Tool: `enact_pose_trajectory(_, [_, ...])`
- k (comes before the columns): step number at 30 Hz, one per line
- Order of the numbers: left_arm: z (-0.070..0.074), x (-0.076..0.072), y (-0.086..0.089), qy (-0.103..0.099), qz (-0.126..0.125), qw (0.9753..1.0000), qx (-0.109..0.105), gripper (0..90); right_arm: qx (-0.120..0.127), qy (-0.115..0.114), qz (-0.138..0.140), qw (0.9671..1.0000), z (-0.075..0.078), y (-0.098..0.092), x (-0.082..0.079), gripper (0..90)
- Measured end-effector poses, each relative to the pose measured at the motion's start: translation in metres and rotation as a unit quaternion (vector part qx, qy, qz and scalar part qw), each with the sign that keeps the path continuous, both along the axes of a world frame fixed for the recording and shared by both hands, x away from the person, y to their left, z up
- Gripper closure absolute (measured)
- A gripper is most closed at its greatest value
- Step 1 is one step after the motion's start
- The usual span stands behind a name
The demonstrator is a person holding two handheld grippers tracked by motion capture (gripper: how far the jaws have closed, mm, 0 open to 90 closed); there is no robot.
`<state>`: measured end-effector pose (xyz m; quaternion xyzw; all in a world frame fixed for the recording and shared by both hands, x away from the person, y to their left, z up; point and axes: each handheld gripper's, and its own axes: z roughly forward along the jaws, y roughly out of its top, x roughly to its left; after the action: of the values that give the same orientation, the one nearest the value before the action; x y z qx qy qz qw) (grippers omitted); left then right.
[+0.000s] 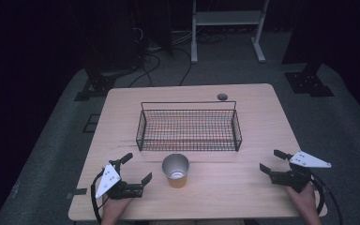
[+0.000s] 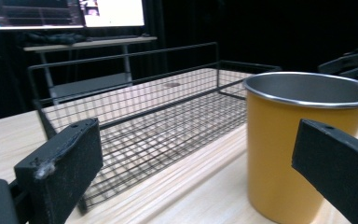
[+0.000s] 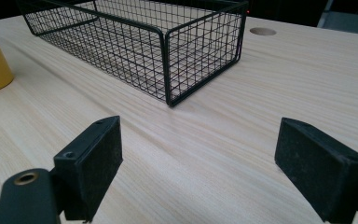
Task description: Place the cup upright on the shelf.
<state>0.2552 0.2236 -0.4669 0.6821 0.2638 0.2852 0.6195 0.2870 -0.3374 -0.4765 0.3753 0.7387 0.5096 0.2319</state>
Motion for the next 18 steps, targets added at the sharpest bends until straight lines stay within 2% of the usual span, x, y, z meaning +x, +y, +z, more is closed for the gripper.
enact_pose_trajectory(3, [0.000, -0.001, -0.002, -0.001, -0.010, 0.9999, 0.001, 1.0, 0.001, 0.001, -0.001, 1.0000, 0.000, 0.000, 0.000, 13.8])
enact_pose_trajectory(5, [0.001, -0.001, -0.005, 0.000, -0.027, 0.9996, 0.004, 1.0, -0.001, 0.000, 0.000, 1.0000, 0.000, 0.000, 0.000, 13.8])
enact_pose_trajectory(16, [0.000, -0.002, -0.014, 0.007, -0.053, 0.9985, 0.009, 1.0, 0.000, 0.000, -0.001, 1.0000, 0.000, 0.000, 0.000, 13.8])
enact_pose_trajectory(18, [-0.001, -0.002, -0.018, 0.011, -0.064, 0.9979, 0.011, 1.0, 0.003, 0.001, -0.002, 1.0000, 0.000, -0.001, 0.000, 13.8])
